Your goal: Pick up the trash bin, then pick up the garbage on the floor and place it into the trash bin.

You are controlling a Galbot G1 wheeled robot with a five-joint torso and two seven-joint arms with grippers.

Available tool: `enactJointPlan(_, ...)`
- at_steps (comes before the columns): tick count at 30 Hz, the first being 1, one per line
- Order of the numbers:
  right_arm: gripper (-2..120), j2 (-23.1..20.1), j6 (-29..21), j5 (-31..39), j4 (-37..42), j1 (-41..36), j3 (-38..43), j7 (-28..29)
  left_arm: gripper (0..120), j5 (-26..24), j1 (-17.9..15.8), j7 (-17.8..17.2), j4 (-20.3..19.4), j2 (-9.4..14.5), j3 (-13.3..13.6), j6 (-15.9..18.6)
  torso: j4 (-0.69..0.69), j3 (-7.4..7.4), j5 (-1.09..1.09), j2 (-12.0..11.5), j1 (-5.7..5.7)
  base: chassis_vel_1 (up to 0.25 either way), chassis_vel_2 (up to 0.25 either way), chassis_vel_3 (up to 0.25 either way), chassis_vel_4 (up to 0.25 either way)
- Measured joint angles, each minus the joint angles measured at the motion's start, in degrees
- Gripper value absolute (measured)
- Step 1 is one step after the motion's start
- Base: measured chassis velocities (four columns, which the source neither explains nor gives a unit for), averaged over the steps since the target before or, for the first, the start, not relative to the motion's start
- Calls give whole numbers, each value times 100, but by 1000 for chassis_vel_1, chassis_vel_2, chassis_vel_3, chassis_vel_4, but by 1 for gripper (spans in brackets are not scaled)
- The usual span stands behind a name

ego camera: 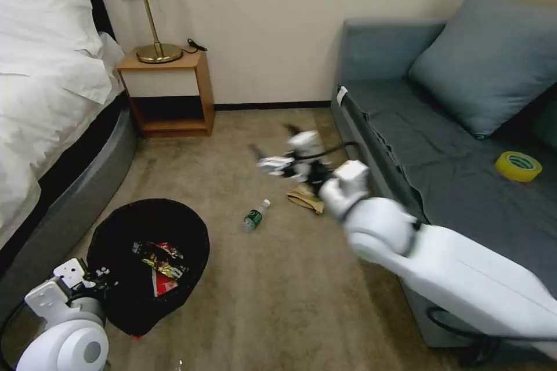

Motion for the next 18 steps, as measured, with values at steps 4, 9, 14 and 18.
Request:
enactJointPlan(4,100,242,-30,-418,471,-1491,1226,156,1,0,-6,9,-4,0,15,0,0,0,1,0,0,0,0,0,0)
enactJointPlan(9,100,914,89,-1198,848,-3223,2155,255,1,16,-10,24,7,-1,20,-15,0,0,-2,0,0,0,0,0,0)
enactJointPlan(14,100,1894,328,-2245,936,-4175,2136,225,1,30,-20,50,22,1,5,-35,0,-1,-4,0,-1,0,0,0,0)
enactJointPlan(18,100,2628,594,-2741,847,-4546,1972,48,1,37,-4,74,23,5,-4,-53,0,0,-4,0,0,0,0,0,0)
